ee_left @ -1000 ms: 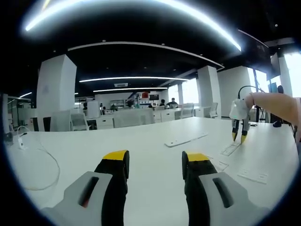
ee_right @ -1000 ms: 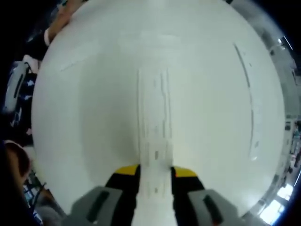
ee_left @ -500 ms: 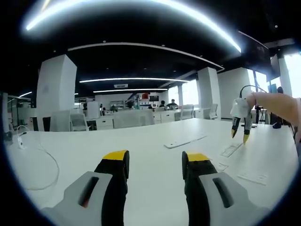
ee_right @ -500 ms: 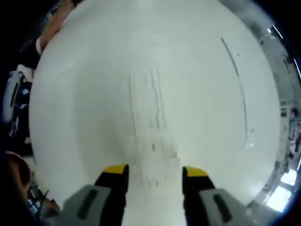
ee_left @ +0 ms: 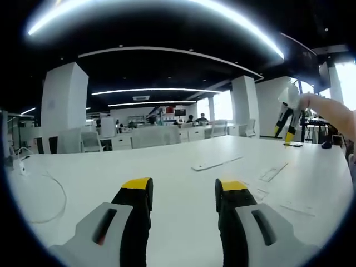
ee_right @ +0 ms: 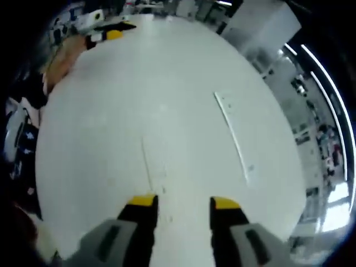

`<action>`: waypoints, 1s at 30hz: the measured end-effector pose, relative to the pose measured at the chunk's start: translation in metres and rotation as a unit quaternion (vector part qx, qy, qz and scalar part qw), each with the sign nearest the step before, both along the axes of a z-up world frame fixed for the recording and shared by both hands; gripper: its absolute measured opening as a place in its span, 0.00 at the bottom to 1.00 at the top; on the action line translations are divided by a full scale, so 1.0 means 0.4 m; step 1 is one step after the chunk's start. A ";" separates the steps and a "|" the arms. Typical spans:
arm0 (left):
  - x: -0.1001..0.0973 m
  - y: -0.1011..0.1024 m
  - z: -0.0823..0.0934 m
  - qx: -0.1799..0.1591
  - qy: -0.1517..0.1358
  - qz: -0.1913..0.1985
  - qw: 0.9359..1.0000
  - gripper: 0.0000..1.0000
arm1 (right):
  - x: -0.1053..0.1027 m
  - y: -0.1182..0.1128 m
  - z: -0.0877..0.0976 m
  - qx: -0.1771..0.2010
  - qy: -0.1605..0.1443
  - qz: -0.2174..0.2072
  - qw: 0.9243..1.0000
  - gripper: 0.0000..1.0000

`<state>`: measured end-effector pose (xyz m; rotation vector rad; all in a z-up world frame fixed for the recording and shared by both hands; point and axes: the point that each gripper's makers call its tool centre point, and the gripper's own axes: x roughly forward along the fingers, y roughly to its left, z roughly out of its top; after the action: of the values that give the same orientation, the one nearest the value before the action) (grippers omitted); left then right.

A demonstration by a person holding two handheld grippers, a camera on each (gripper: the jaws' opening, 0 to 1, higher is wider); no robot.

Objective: Locate the socket holder cover, grip the socket holder cover, clip it into the socket holder slot.

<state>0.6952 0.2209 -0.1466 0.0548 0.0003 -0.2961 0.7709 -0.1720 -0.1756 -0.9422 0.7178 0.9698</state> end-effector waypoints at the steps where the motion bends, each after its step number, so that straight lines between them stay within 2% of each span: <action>1: 0.000 -0.005 0.000 0.000 -0.001 -0.004 1.000 0.46 | -0.005 -0.008 0.006 0.005 -0.009 0.000 1.000 0.32; 4: 0.002 -0.017 -0.003 0.002 -0.001 -0.010 1.000 0.46 | -0.015 -0.017 0.028 0.049 -0.027 -0.018 0.998 0.30; 8: 0.004 -0.025 -0.010 0.008 0.001 -0.014 1.000 0.46 | -0.012 -0.045 0.056 0.089 -0.065 -0.040 0.993 0.22; 10: 0.006 -0.027 -0.014 0.009 0.004 -0.016 1.000 0.46 | -0.023 -0.059 0.053 0.099 -0.074 -0.044 0.991 0.22; 11: 0.007 -0.028 -0.015 0.008 0.004 -0.016 1.000 0.46 | -0.019 -0.069 0.051 0.107 -0.083 -0.064 0.989 0.22; 13: 0.007 -0.030 -0.015 0.006 0.003 -0.017 1.000 0.46 | -0.024 -0.077 0.042 0.118 -0.090 -0.072 0.986 0.22; 16: 0.006 -0.035 -0.017 0.004 0.003 -0.020 1.000 0.46 | -0.018 -0.090 0.044 0.142 -0.114 -0.105 0.978 0.17; 17: 0.006 -0.038 -0.019 0.004 0.005 -0.023 1.000 0.46 | -0.011 -0.098 0.051 0.162 -0.125 -0.127 0.970 0.16; 18: 0.006 -0.038 -0.019 0.004 0.005 -0.023 1.000 0.46 | -0.010 -0.098 0.054 0.174 -0.131 -0.131 0.967 0.15; 19: 0.007 -0.039 -0.020 0.003 0.006 -0.024 1.000 0.46 | -0.009 -0.095 0.061 0.202 -0.137 -0.136 0.960 0.15; 21: 0.006 -0.043 -0.022 0.002 0.007 -0.026 1.000 0.46 | -0.022 -0.086 0.058 0.244 -0.129 -0.145 0.950 0.15; 24: 0.005 -0.048 -0.022 0.000 0.007 -0.029 1.000 0.46 | -0.033 -0.093 0.054 0.264 -0.141 -0.151 0.942 0.15; 25: 0.005 -0.050 -0.023 0.000 0.007 -0.030 1.000 0.45 | -0.034 -0.095 0.059 0.281 -0.149 -0.159 0.935 0.15; 28: 0.004 -0.058 -0.025 0.004 0.007 -0.033 0.999 0.46 | -0.041 -0.113 0.060 0.317 -0.155 -0.174 0.919 0.10; 30: 0.003 -0.061 -0.026 0.004 0.008 -0.034 0.999 0.46 | -0.045 -0.134 0.052 0.326 -0.164 -0.183 0.913 0.08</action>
<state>0.6964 0.1963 -0.1570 0.0596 0.0148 -0.3644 0.7529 -0.2255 -0.1550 -0.3411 0.2308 0.6235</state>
